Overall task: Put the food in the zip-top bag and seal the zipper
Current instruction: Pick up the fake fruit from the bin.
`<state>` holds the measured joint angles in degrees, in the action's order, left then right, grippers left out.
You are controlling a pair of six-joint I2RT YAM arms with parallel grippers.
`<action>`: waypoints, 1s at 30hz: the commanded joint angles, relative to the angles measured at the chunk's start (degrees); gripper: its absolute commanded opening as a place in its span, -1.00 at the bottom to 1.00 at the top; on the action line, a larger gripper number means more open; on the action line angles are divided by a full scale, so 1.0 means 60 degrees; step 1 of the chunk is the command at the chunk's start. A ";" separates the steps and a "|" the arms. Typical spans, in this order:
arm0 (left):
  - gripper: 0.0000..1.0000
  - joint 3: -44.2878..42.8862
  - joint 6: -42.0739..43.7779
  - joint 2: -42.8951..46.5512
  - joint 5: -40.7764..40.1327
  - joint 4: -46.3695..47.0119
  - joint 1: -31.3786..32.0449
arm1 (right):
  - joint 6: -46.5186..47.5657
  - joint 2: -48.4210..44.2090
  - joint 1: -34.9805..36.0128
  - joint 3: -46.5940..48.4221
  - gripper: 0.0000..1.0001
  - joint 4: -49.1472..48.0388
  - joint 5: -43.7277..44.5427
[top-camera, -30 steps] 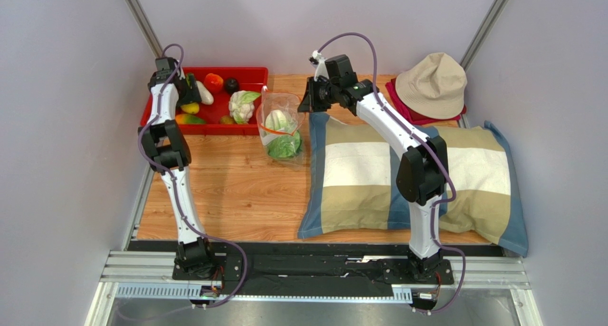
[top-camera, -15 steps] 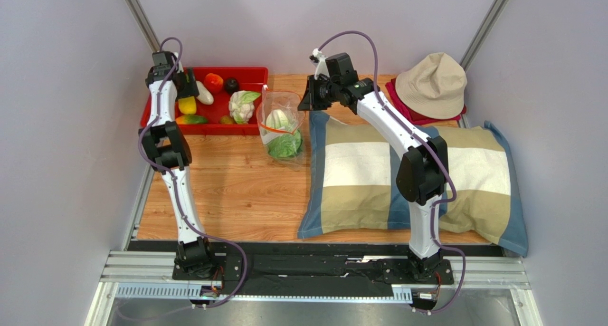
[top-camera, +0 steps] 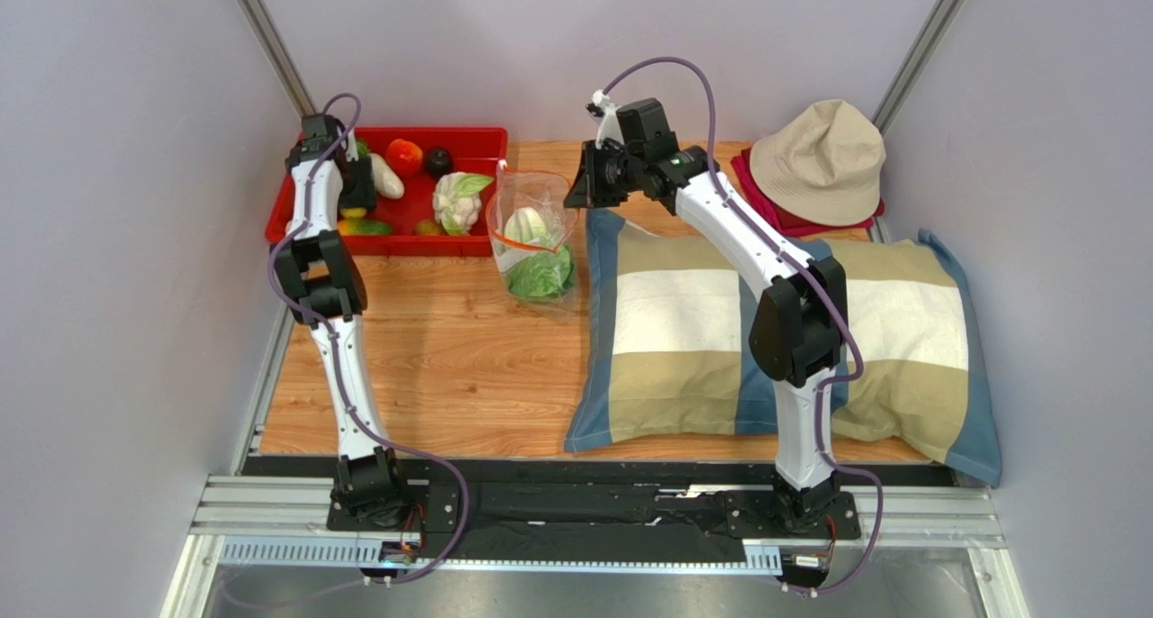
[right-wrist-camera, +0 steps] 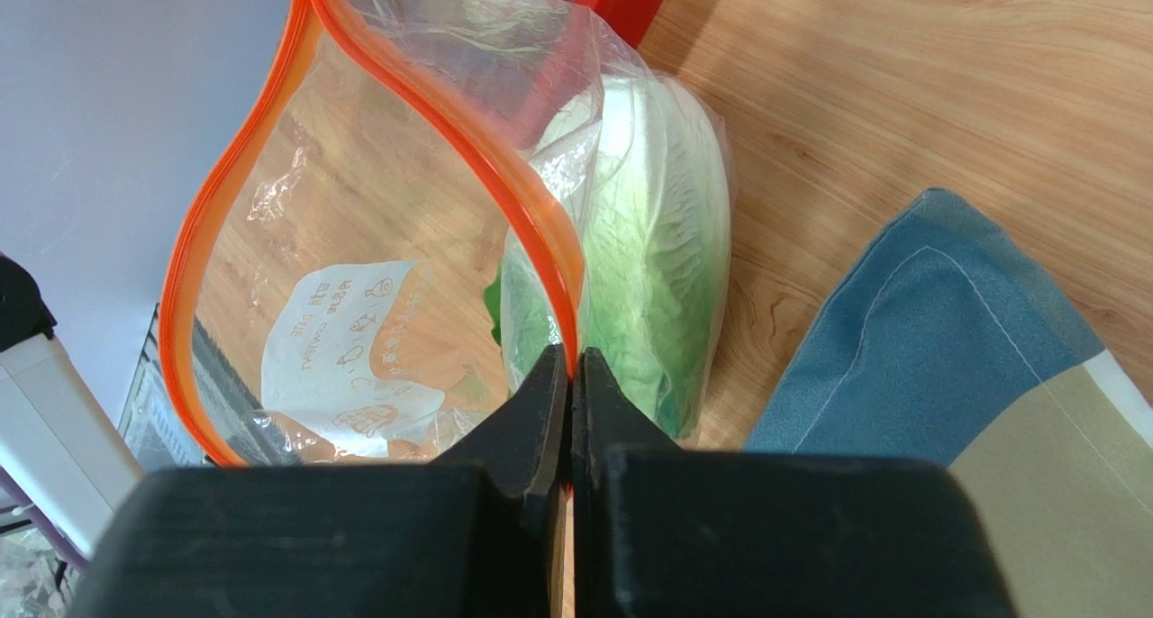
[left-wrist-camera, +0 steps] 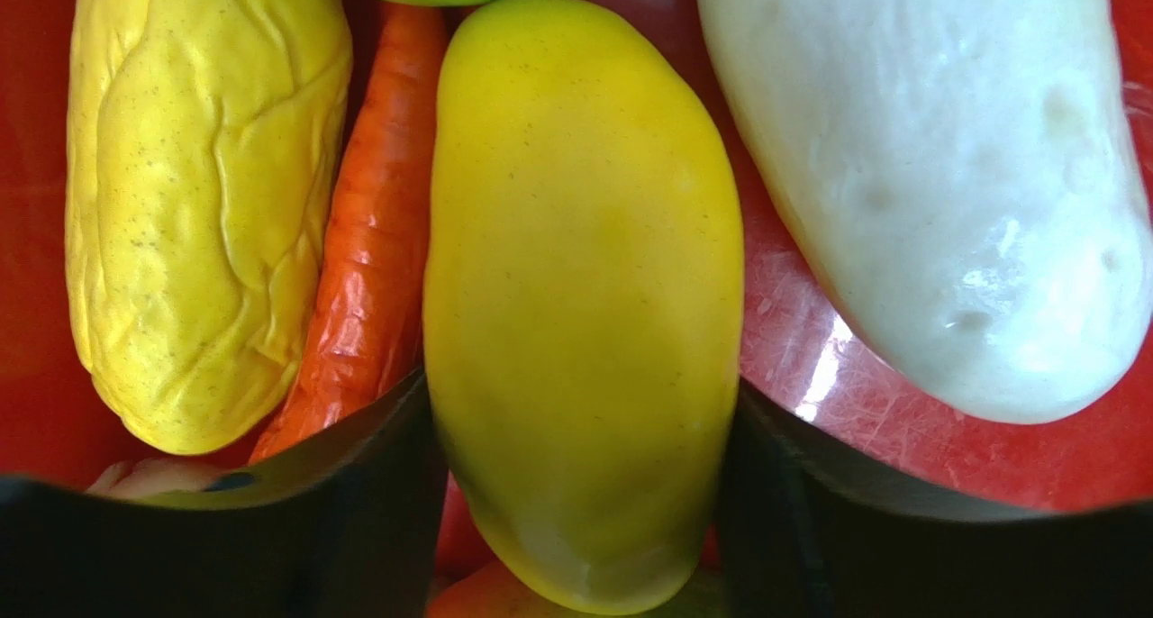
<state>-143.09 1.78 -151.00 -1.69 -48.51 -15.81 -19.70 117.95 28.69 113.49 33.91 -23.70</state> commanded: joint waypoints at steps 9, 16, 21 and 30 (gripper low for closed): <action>-0.56 0.0907 0.0245 0.3030 0.0604 0.1156 -0.0089 | 0.0105 0.0000 -0.0050 0.0450 -1.00 -0.0159 -0.0195; -0.59 0.1845 -0.0237 0.5652 0.3734 0.0923 -0.0031 | 0.0061 0.0029 -0.0035 0.0538 -1.00 -0.0349 -0.0385; -0.59 0.2969 -0.0809 0.7437 0.6488 0.0279 0.0671 | -0.0085 0.0044 -0.0006 0.0538 -1.00 -0.0481 -0.0531; -0.58 0.5797 -0.1425 0.9666 0.8469 0.0029 0.2969 | -0.0275 0.0102 0.0111 0.0713 -1.00 -0.0628 -0.0678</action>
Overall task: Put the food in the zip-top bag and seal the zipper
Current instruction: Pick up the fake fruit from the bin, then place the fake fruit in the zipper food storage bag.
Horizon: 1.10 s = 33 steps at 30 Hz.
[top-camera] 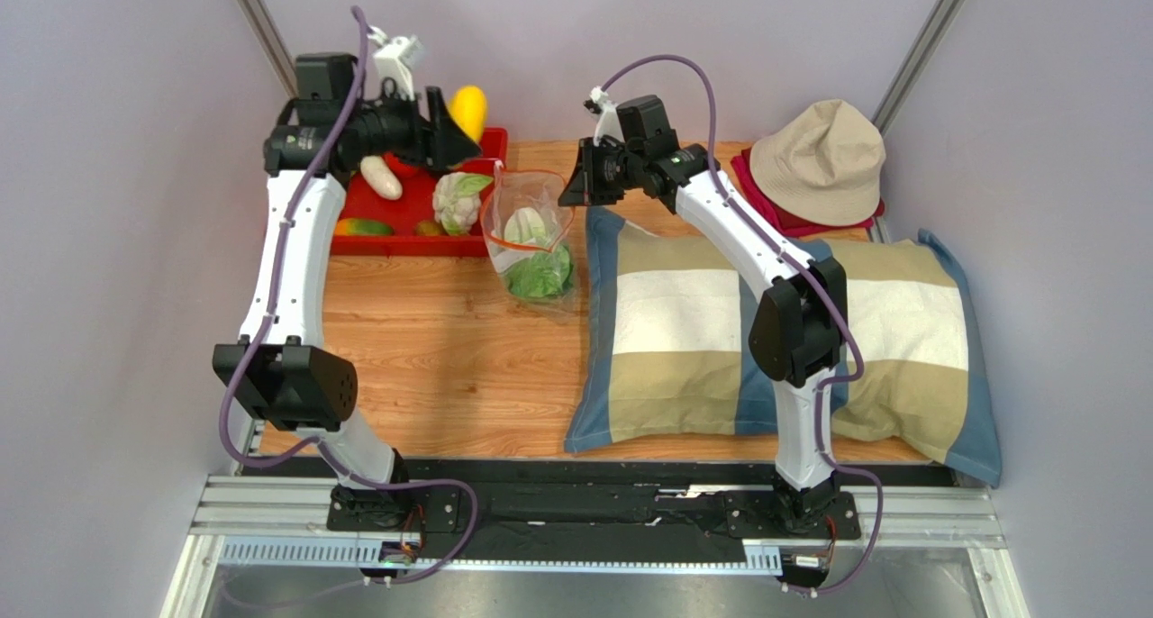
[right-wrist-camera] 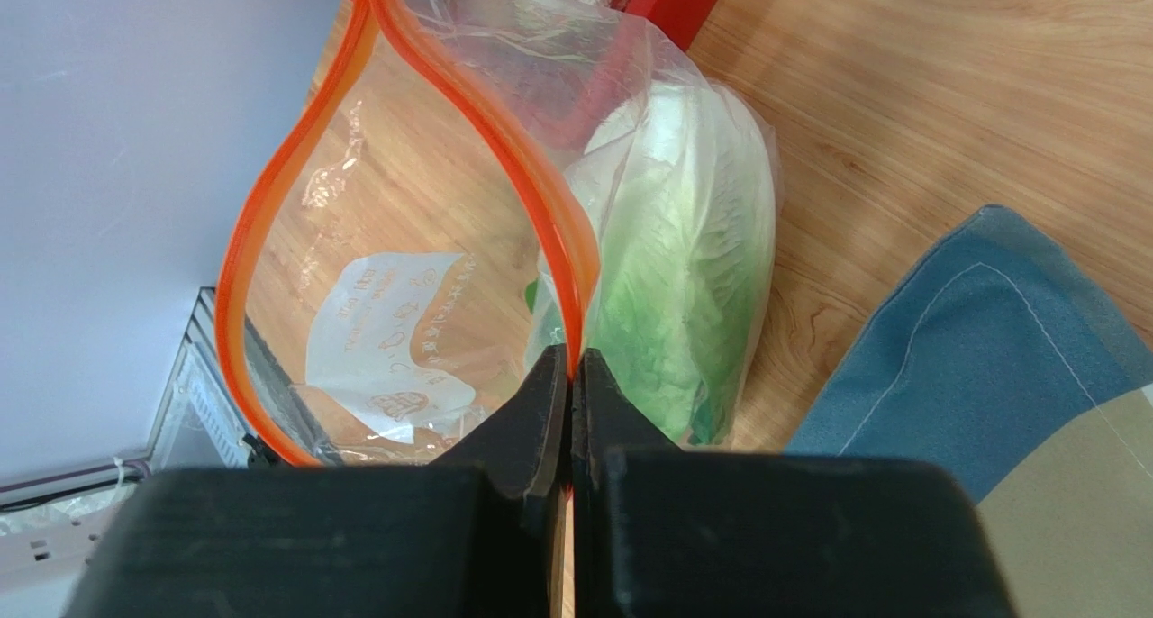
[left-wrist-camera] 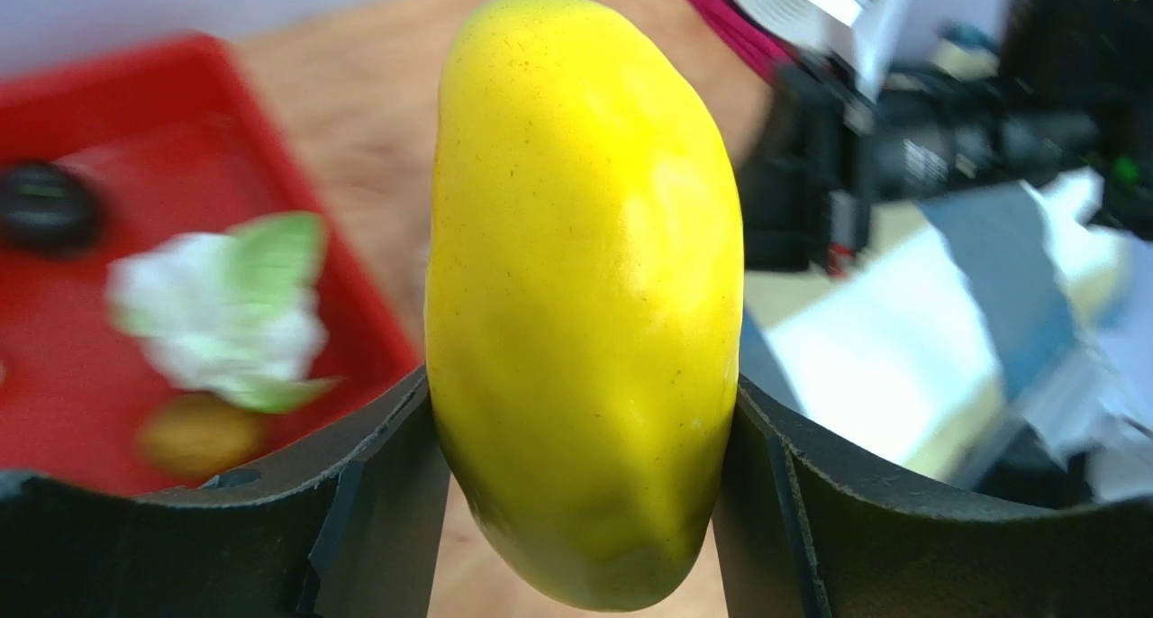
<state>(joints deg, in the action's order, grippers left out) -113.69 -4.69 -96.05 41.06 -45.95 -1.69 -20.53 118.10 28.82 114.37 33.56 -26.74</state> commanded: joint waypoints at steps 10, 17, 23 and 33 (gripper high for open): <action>-0.63 0.1356 -0.0961 -0.0616 0.1711 -0.2139 0.1322 | -0.0108 0.0048 0.0177 0.0626 -1.00 -0.0584 -0.0187; -0.36 0.0609 -0.1400 -0.1789 0.1230 -0.3151 0.1483 | -0.0093 0.0018 0.0221 0.0612 -1.00 -0.0598 -0.0274; 0.88 0.0111 -0.1828 -0.1643 0.0994 -0.2449 0.1542 | -0.0093 -0.0040 0.0221 0.0465 -1.00 -0.0599 -0.0377; 0.98 -0.1282 -0.0608 -0.1028 -0.0877 -0.1777 0.0975 | -0.0122 -0.0040 0.0134 0.0553 -1.00 -0.0525 -0.0406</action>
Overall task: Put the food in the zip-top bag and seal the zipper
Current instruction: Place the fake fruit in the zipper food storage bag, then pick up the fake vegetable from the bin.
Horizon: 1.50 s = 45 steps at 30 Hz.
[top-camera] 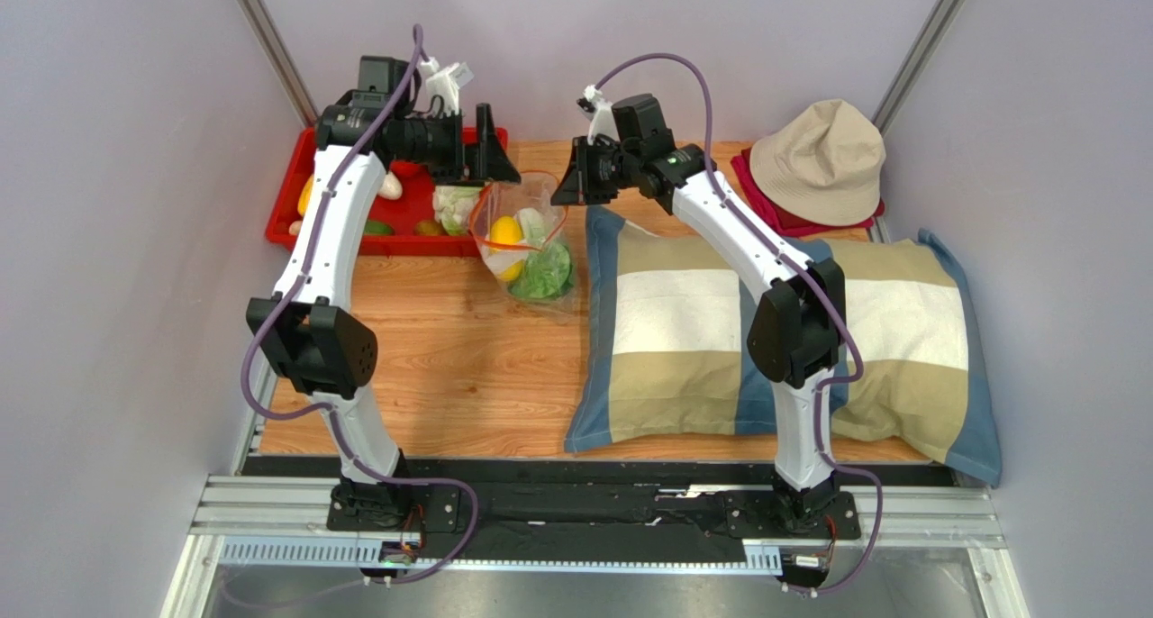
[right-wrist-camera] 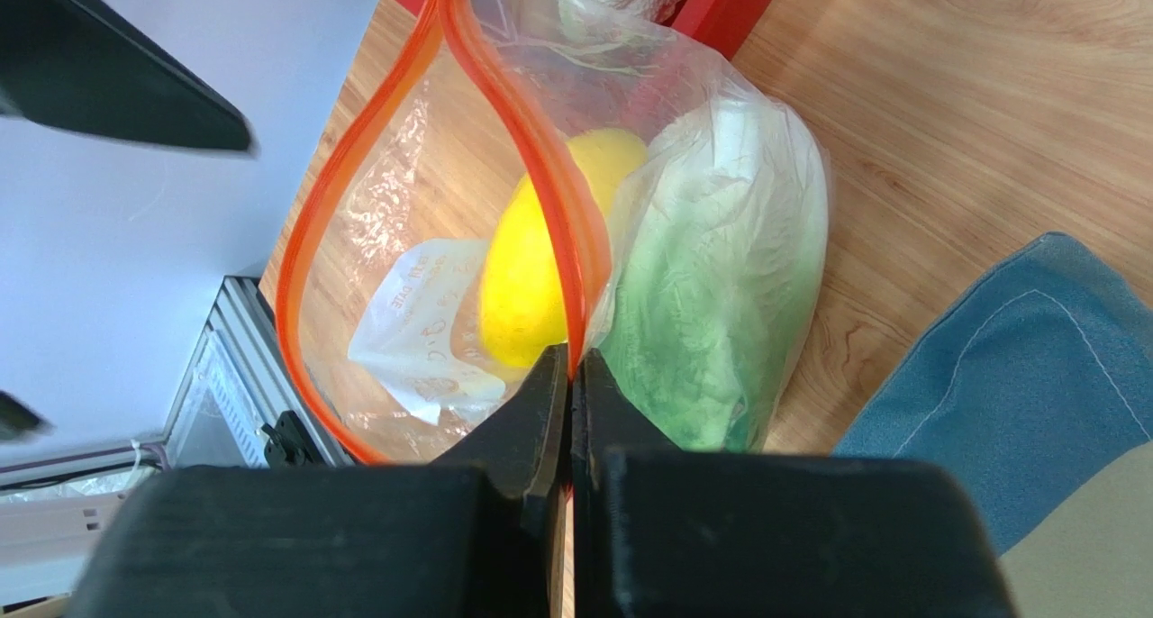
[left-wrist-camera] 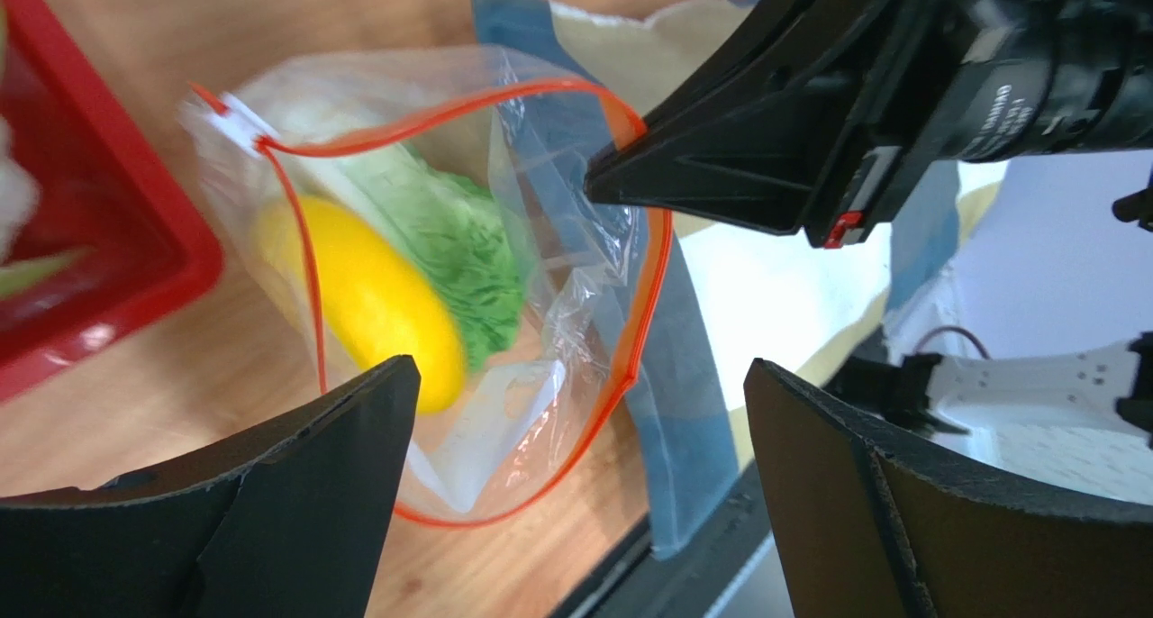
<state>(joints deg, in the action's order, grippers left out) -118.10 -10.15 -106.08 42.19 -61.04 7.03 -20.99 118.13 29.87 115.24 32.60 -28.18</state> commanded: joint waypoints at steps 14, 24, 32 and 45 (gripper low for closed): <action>0.86 -0.3372 0.0124 -0.3512 -0.6870 0.2730 -0.2033 | 0.0012 -0.0044 -0.0320 0.0349 -1.00 -0.0189 -0.0107; 0.68 -0.3738 0.0432 -0.5462 -0.7619 0.4195 -0.2942 | -0.0002 -0.0161 -0.0422 0.0115 -1.00 -0.0248 0.0069; 0.67 -0.4545 0.0681 -0.6752 -0.7707 0.4371 -0.3061 | 0.0027 -0.0176 -0.0452 0.0129 -1.00 -0.0248 0.0200; 0.61 -0.4589 0.0974 -0.7398 -0.7399 0.4358 -0.3149 | 0.0086 -0.0118 -0.0452 0.0187 -1.00 -0.0262 0.0406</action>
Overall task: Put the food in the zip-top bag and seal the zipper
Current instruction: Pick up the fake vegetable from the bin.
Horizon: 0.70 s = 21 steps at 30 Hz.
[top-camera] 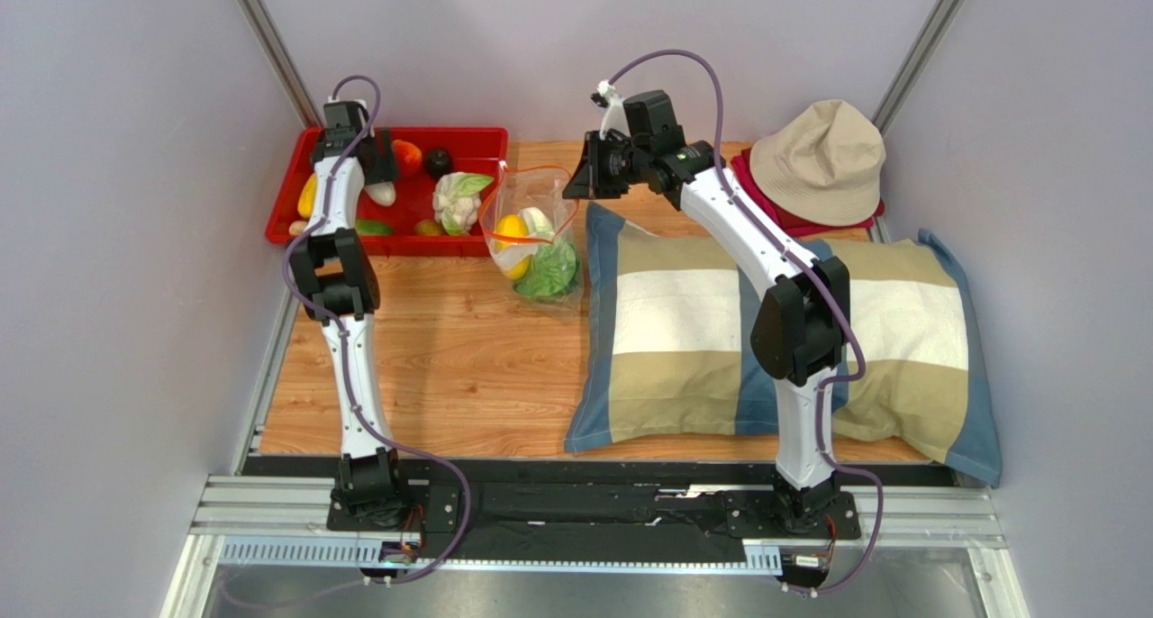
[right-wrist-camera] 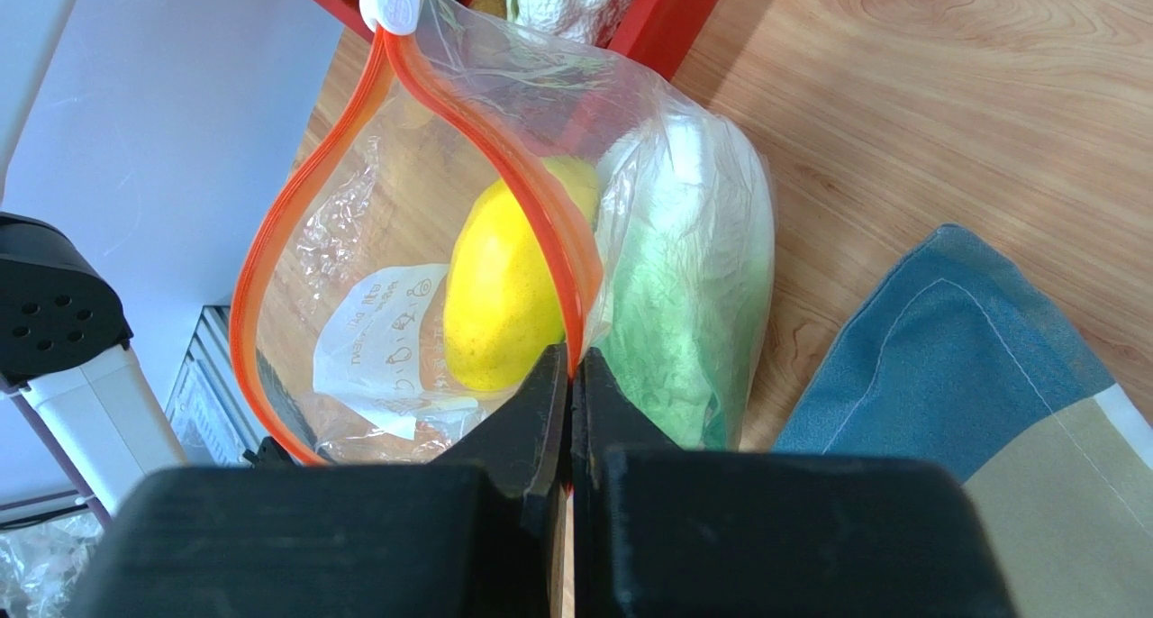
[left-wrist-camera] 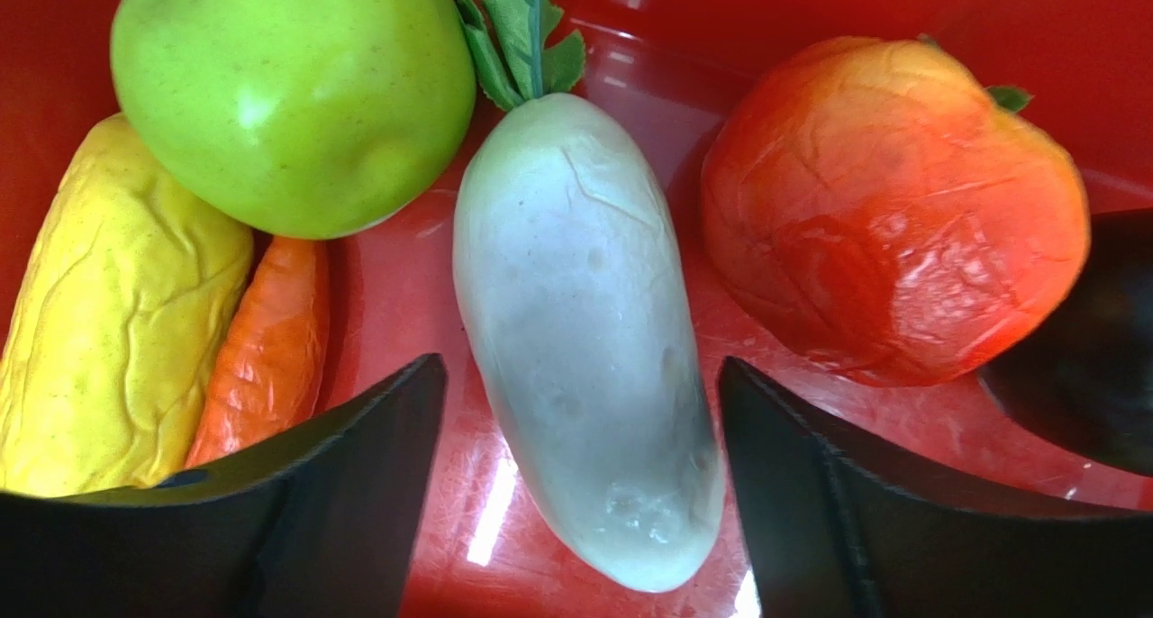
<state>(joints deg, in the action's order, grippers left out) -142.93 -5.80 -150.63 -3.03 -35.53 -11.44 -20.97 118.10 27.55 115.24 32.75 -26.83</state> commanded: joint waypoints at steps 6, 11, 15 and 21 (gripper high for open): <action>-0.22 -0.0100 -0.0071 0.0669 0.0794 -0.0582 -0.0348 | 0.0068 -0.0026 -0.0080 0.0364 -1.00 -0.0288 0.0180; -0.61 0.1979 -0.0190 0.3260 0.1967 0.1026 -0.0393 | -0.0151 0.0091 -0.0080 0.0364 -1.00 -0.0317 -0.0040; -0.75 0.2201 -0.0350 0.4929 0.3519 0.0856 -0.0262 | -0.0415 0.0136 -0.0080 0.0422 -1.00 -0.0565 -0.0259; -0.79 0.3619 -0.0556 0.7300 0.5644 0.0457 0.0704 | -0.0591 0.0209 -0.0036 0.0583 -1.00 -0.0654 -0.0509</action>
<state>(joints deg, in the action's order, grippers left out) -125.93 -7.77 -118.24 19.14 -33.78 -11.86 -23.18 118.74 27.55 115.68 32.01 -28.32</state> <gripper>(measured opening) 0.505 0.010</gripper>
